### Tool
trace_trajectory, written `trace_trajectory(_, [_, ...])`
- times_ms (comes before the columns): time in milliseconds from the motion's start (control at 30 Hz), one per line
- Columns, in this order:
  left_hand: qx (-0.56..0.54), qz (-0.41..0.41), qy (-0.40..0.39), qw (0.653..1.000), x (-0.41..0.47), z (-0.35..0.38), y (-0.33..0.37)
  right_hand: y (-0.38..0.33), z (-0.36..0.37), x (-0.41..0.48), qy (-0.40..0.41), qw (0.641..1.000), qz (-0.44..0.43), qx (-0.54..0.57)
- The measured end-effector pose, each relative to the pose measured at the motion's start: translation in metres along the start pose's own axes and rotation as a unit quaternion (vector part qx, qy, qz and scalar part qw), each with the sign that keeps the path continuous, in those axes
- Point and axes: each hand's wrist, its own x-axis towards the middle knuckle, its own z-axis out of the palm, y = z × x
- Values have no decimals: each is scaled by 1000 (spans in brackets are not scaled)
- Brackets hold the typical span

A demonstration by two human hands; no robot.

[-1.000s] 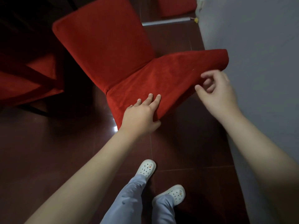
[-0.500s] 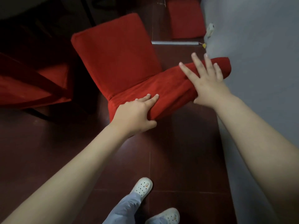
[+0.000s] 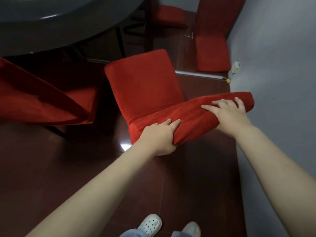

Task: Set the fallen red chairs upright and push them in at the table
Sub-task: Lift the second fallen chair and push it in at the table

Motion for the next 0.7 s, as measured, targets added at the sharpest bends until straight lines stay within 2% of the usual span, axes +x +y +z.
trace_trajectory(167, [2,6,14,1000,0,-9,-6,1,-13,6,-2,997,-44,-70])
trace_trajectory(300, [1,1,4,1000,-3,-14,-4,4,-28,24,-50,983,-111,-134])
trace_trajectory(467, [12,-22,45,999,-2,-21,-6,9,-31,31,-63,985,-149,-65])
trace_trajectory(700, [12,-51,73,996,-11,-15,1,13,-26,30,-68,978,-181,-74])
